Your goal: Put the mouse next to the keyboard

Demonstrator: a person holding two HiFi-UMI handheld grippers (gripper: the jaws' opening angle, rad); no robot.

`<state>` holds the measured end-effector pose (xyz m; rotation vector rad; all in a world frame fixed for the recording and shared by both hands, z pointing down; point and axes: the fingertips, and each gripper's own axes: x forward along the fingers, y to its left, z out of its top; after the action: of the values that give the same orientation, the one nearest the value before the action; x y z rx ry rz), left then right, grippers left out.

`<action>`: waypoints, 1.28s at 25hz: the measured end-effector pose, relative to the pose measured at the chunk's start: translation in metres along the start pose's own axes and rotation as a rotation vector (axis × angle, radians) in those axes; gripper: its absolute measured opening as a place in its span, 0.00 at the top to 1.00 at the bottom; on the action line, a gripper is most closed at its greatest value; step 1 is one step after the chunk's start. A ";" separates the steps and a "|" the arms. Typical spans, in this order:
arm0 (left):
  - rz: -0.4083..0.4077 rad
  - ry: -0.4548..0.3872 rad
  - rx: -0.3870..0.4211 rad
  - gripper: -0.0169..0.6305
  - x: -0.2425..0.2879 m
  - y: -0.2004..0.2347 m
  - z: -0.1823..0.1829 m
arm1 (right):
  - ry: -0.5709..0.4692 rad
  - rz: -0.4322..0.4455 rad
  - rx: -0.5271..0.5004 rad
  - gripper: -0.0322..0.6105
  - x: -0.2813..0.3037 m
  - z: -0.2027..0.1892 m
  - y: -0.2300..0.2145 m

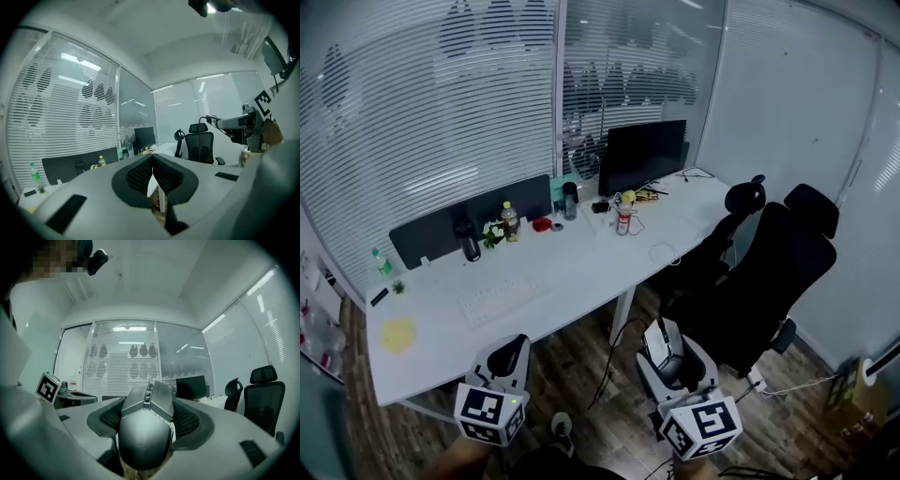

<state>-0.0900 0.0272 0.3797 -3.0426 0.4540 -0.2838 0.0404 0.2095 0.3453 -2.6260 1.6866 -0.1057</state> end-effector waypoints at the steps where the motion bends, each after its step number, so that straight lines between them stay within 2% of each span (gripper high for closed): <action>1: -0.005 -0.005 -0.003 0.93 0.010 0.006 0.004 | 0.002 -0.004 -0.001 0.48 0.009 0.001 -0.003; 7: 0.028 -0.079 0.009 0.93 0.062 0.050 0.024 | 0.017 -0.029 0.000 0.48 0.070 0.001 -0.017; 14: -0.025 -0.068 -0.018 0.93 0.117 0.091 0.029 | 0.046 -0.057 0.003 0.48 0.134 0.003 -0.026; 24: -0.056 -0.093 -0.126 0.93 0.162 0.158 0.023 | 0.070 -0.057 -0.026 0.48 0.210 0.003 -0.020; 28: -0.071 -0.081 -0.216 0.93 0.175 0.175 0.018 | 0.088 -0.031 -0.042 0.48 0.235 0.005 -0.014; 32: -0.061 -0.072 -0.208 0.93 0.184 0.180 0.018 | 0.074 -0.012 -0.049 0.48 0.252 0.012 -0.018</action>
<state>0.0349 -0.1988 0.3801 -3.2609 0.4108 -0.1371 0.1622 -0.0119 0.3456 -2.7007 1.7172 -0.1655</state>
